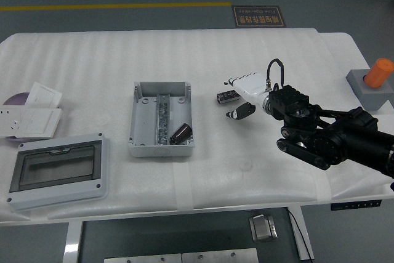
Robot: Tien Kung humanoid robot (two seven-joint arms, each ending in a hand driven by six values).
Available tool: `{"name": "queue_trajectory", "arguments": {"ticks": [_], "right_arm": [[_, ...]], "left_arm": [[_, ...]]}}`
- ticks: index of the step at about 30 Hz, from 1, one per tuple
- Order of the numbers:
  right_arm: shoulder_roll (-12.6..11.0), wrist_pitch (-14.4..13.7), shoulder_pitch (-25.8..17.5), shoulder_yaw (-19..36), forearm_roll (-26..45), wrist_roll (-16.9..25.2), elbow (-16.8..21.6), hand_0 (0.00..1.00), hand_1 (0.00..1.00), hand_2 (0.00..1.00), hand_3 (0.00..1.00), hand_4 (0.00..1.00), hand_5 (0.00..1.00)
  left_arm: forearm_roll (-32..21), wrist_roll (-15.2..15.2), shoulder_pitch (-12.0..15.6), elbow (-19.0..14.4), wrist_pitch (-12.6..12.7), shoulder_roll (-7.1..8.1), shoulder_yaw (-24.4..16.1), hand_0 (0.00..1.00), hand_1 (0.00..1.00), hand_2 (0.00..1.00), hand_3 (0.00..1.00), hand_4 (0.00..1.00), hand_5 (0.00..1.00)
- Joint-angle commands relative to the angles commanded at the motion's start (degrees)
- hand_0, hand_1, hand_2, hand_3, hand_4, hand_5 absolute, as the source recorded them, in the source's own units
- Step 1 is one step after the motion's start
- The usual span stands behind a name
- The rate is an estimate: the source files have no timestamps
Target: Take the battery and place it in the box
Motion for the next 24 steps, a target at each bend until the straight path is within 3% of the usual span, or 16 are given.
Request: {"name": "queue_trajectory", "arguments": {"ticks": [1, 12, 13, 24], "right_arm": [[0.2, 0.3, 0.0, 0.1, 0.0, 0.2, -0.5, 0.773, 0.771, 0.763, 0.792, 0.784, 0.518], [1.7, 1.1, 0.8, 1.6, 0.1, 1.4, -2.7, 0.764, 0.763, 0.752, 0.764, 0.77, 0.51], [1.7, 1.2, 0.8, 1.7, 0.1, 1.5, -2.8, 0.745, 0.737, 0.717, 0.721, 0.736, 0.502], [2.4, 3.9, 0.5, 3.9, -1.3, 2.1, -4.1, 0.722, 0.703, 0.684, 0.697, 0.707, 0.489]], "left_arm": [[0.0, 0.0, 0.0, 0.0, 0.0, -0.03, 0.0, 0.688, 0.698, 0.429, 0.506, 0.547, 0.371], [0.7, 0.0, -0.4, -0.1, 0.1, 0.03, -0.3, 0.688, 0.698, 0.432, 0.508, 0.545, 0.374], [0.7, 0.0, -0.4, -0.2, 0.1, 0.05, -0.3, 0.688, 0.698, 0.432, 0.509, 0.545, 0.375], [1.6, 0.0, -0.7, -0.3, 0.1, 0.21, -1.0, 0.688, 0.699, 0.434, 0.509, 0.54, 0.383]]}}
